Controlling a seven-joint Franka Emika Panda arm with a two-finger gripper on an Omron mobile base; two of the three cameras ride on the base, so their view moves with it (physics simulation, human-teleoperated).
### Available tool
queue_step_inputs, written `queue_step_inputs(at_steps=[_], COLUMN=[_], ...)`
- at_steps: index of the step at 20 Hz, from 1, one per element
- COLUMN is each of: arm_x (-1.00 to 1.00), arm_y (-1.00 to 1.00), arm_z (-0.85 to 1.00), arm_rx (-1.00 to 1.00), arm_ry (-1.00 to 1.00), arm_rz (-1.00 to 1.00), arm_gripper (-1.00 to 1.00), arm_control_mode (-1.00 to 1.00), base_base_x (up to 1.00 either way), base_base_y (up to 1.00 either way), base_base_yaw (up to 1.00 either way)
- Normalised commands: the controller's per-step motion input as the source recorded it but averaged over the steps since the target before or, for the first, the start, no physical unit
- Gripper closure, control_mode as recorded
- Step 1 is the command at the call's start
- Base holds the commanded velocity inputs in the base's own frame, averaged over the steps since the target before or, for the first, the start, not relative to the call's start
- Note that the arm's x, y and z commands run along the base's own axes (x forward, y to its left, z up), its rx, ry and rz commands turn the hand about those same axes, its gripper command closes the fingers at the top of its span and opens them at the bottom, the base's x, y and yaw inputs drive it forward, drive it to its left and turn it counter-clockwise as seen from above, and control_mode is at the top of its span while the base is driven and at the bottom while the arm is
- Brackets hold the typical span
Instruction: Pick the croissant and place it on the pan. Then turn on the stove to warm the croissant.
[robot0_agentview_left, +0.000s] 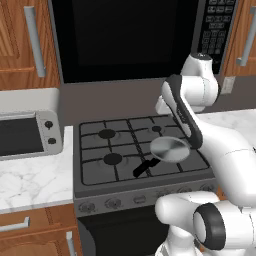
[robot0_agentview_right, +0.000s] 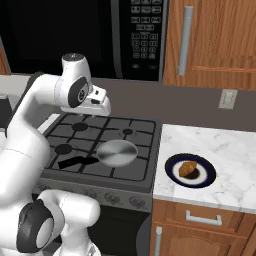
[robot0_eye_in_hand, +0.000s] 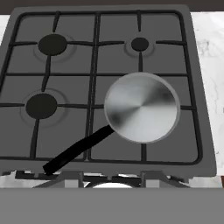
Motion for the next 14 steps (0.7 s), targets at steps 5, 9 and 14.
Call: queue_step_inputs(at_steps=[5,9,14], arm_x=[-0.12,-0.40,-0.38], arm_y=[-0.28,-0.67,-0.79], arm_z=[0.00,0.00,0.00], arm_rx=[0.00,0.00,0.00], arm_ry=[-0.05,-0.08,-0.05], arm_rz=[0.00,0.01,0.00], arm_gripper=[-1.00,-1.00,-1.00], arm_control_mode=[-1.00,-1.00,-1.00], base_base_x=[0.00,0.00,0.00], base_base_y=[0.00,0.00,0.00], base_base_yaw=[0.00,0.00,0.00])
